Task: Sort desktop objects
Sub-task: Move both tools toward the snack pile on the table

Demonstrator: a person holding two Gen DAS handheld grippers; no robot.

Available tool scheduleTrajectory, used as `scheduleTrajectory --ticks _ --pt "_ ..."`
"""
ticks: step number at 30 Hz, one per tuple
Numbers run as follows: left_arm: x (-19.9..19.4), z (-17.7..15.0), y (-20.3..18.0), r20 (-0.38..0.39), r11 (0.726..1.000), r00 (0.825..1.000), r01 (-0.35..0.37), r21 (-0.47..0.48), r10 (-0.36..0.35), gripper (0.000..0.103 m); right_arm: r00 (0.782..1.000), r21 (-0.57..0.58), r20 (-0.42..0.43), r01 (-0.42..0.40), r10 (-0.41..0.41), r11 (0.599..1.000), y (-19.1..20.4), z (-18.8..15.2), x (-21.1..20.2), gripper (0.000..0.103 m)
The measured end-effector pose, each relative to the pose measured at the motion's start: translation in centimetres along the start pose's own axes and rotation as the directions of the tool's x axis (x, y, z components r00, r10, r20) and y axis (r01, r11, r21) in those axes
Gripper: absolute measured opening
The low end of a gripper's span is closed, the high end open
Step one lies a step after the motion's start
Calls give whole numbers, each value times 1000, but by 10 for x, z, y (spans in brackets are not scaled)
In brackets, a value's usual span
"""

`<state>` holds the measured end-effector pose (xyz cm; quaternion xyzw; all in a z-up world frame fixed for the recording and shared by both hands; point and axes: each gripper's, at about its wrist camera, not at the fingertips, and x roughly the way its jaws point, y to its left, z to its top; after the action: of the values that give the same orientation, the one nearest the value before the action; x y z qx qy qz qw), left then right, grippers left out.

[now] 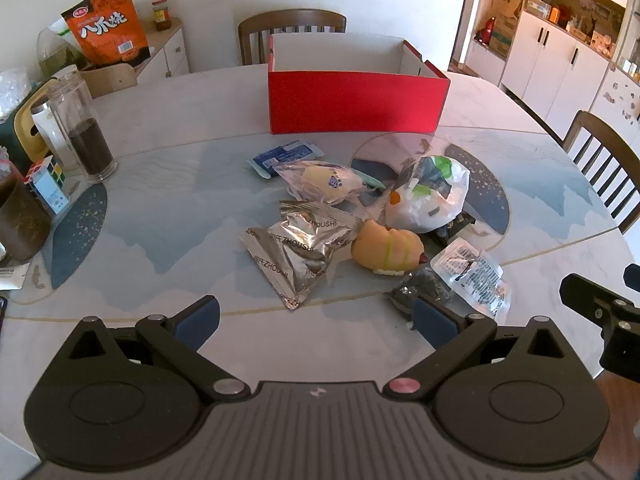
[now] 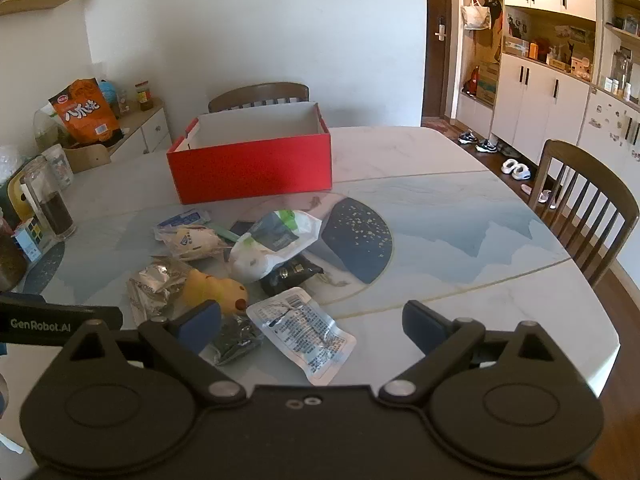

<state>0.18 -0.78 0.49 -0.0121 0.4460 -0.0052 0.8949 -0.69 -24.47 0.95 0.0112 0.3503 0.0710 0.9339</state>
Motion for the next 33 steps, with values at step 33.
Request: scheduleTrajectory --ticks 33 --pt "16 4 10 68 1000 998 14 -14 -13 103 996 -82 -9 -84 83 993 -22 -13 20 91"
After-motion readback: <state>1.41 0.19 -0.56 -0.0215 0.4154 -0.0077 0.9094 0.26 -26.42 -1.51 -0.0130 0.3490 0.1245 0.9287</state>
